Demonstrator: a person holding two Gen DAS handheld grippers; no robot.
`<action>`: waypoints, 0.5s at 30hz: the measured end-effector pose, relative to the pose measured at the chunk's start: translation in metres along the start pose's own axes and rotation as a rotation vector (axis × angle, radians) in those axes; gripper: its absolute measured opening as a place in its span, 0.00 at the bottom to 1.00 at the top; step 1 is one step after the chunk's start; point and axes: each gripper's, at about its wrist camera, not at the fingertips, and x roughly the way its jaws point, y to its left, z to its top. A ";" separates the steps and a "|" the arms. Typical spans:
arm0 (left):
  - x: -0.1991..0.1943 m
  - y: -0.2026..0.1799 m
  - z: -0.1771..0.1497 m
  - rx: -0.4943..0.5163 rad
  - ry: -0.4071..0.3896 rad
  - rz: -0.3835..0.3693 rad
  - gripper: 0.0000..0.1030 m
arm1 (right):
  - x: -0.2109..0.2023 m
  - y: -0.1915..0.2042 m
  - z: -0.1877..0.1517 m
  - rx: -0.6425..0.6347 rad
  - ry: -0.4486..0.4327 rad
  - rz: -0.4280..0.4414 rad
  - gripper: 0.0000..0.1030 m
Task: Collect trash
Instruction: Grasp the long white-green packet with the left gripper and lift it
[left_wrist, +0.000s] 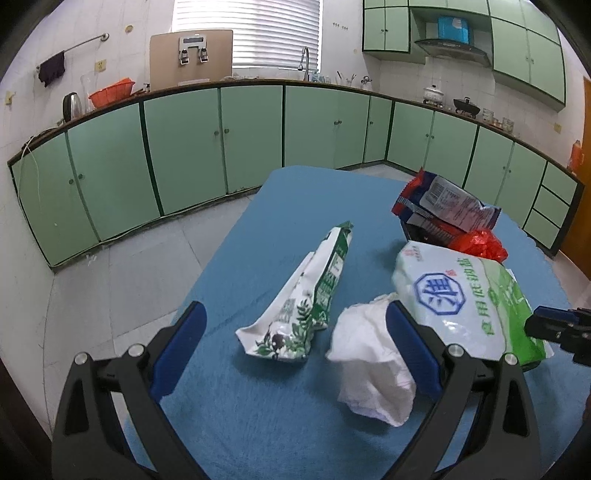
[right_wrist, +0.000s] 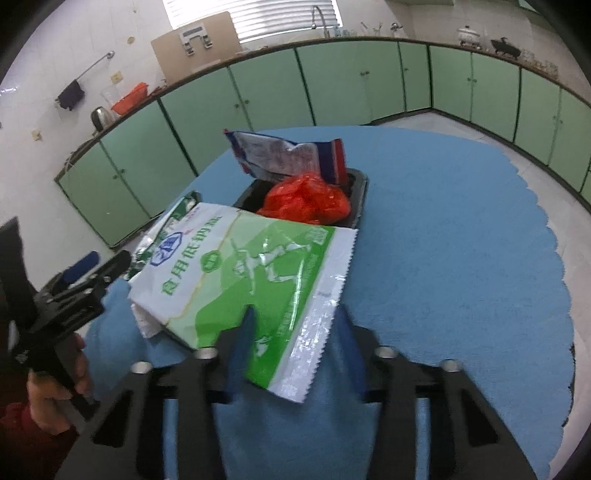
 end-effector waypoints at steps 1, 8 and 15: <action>0.001 0.000 0.000 0.001 0.003 0.002 0.92 | -0.002 0.002 0.001 -0.014 -0.006 -0.006 0.20; 0.013 0.009 0.004 -0.029 0.026 -0.011 0.92 | -0.013 0.005 0.003 -0.058 -0.034 -0.033 0.00; 0.040 0.014 0.010 -0.039 0.090 -0.009 0.92 | -0.020 0.001 0.008 -0.054 -0.048 -0.053 0.01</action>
